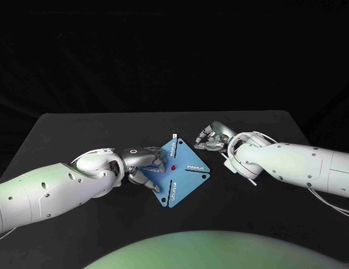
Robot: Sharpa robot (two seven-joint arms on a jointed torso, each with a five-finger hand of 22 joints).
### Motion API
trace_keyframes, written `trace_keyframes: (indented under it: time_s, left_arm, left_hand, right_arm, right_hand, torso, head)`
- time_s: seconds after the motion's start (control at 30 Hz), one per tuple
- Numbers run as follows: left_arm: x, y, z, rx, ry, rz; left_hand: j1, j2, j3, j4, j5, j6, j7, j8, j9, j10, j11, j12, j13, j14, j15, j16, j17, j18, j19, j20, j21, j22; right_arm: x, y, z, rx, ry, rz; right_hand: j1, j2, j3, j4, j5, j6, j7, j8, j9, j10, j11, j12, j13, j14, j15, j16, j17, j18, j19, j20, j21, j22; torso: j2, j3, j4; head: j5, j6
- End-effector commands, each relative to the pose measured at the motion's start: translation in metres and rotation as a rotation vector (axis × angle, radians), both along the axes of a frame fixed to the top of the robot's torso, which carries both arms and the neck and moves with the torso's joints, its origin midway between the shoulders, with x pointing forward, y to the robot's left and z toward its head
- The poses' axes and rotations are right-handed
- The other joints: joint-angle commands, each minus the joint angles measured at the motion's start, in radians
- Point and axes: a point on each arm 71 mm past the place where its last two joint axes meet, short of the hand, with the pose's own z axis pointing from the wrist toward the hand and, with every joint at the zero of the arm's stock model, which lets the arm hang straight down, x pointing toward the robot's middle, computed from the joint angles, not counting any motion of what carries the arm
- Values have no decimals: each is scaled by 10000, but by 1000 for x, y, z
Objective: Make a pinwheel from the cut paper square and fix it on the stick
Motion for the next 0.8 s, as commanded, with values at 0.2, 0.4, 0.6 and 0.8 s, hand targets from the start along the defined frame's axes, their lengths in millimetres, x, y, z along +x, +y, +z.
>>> trace_keyframes:
  time_s: [0.2,0.4,0.6,0.8]
  left_arm:
    - [-1,1,1,53,-1,1]
    - [-1,0,2,-26,-54,-20]
    - [-1,0,2,-49,-85,-5]
    - [-1,2,2,-9,-63,41]
  left_hand:
    - [-46,2,-25,7,-33,76,30,56,13,-31,1,-23,-6,-58,-6,-35,-3,152,41,19,51,3]
    - [-48,-3,-28,7,-32,82,33,59,14,-32,0,-22,-6,-48,-9,-34,0,155,44,19,51,3]
    - [-50,-4,-28,7,-32,91,37,63,16,-53,0,-22,-7,-37,-12,-32,2,161,62,18,54,6]
    - [-56,-16,-34,8,-32,92,44,63,16,-69,0,-24,-9,-24,-12,-30,5,166,67,18,55,7]
  right_arm:
    - [-1,3,-3,-13,182,195]
    - [-1,5,-6,240,506,109]
    - [1,10,-11,664,1150,-66]
    - [5,11,-16,809,1588,-264]
  right_hand:
    - [-84,25,36,21,-69,-85,34,-88,-31,1054,106,34,2634,1077,75,40,2634,-119,-51,29,-6,-32]
    - [-180,-24,-17,66,-107,-113,59,-122,-61,1054,131,34,2634,1077,100,40,2634,-117,-77,50,-10,-28]
    - [-424,-80,-171,231,-309,-155,84,-178,-116,1054,162,34,2634,1077,135,40,2634,-111,-118,90,-8,-7]
    - [-476,-95,-232,279,-420,-200,95,-210,-140,1054,173,34,2634,1077,144,40,2634,-96,-164,102,-50,-55]
  torso:
    - [-2,-2,2]
    - [-2,-3,2]
    - [-6,-3,4]
    - [-8,-7,0]
  head:
    - [2,2]
    - [18,2]
    - [22,2]
    - [30,2]
